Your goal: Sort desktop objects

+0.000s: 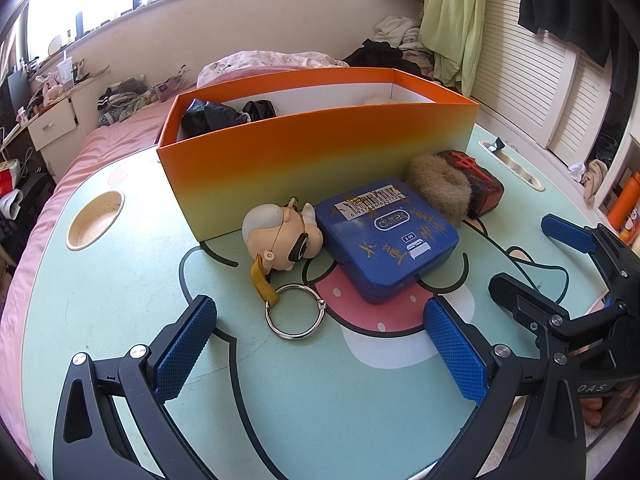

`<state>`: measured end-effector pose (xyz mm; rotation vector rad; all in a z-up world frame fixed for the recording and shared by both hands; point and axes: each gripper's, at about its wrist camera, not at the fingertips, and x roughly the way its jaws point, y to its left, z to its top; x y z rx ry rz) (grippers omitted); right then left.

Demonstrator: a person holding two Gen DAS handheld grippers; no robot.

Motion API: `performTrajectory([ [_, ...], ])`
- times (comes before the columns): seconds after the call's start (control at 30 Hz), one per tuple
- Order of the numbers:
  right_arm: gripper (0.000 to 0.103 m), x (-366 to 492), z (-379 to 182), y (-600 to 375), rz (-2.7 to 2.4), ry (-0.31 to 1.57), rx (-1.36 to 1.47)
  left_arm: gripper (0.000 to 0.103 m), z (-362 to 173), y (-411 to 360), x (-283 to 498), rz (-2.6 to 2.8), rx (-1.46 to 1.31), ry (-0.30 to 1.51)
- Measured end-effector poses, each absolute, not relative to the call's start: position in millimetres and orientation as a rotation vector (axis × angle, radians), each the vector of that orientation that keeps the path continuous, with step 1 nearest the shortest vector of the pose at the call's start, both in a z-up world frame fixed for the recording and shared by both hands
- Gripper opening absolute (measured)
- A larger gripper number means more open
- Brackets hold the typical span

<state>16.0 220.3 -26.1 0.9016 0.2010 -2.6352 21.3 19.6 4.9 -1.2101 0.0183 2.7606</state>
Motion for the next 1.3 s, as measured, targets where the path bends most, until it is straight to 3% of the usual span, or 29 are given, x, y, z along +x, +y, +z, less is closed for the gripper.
performTrajectory([
  [0.37, 0.103, 16.8, -27.1, 220.7, -2.635, 0.196, 0.899, 0.103, 6.6, 19.0, 24.7, 2.762, -1.194, 0.012],
  [0.53, 0.103, 16.8, -27.1, 219.6, -2.634, 0.193, 0.9, 0.102, 59.3, 7.7, 37.9, 2.847, -0.979, -0.028],
  [0.57, 0.103, 16.9, -27.0, 219.8, -2.635, 0.193, 0.9, 0.099, 70.6, 6.5, 33.8, 2.842, -0.951, -0.045],
  [0.63, 0.103, 17.0, -27.3, 220.2, -2.635, 0.193, 0.899, 0.081, 91.8, 12.9, 15.3, 2.763, -0.974, -0.083],
  [0.67, 0.103, 17.1, -27.3, 220.4, -2.635, 0.193, 0.899, 0.065, 96.9, 17.0, 1.9, 2.71, -1.011, -0.111],
  [0.7, 0.103, 17.4, -27.5, 220.2, -2.634, 0.193, 0.899, 0.057, 99.9, 22.7, -15.3, 2.65, -1.065, -0.146],
  [0.87, 0.103, 18.0, -27.8, 219.9, -2.635, 0.193, 0.898, 0.057, 85.8, 56.1, -134.6, 2.485, -1.395, -0.288],
  [0.97, 0.103, 18.5, -28.1, 219.8, -2.635, 0.192, 0.897, 0.057, 64.4, 73.6, -191.9, 2.539, -1.552, -0.253],
  [1.17, 0.103, 15.4, -25.0, 218.7, -2.634, 0.188, 0.896, 0.054, 23.4, 86.5, -246.6, 2.407, -1.761, -0.386],
  [1.23, 0.103, 14.5, -24.3, 217.4, -2.632, 0.184, 0.895, 0.035, 25.3, 88.2, -247.6, 2.359, -1.739, -0.421],
  [1.3, 0.103, 14.1, -23.4, 215.8, -2.633, 0.185, 0.892, 0.008, 31.5, 89.0, -243.2, 2.371, -1.729, -0.36],
])
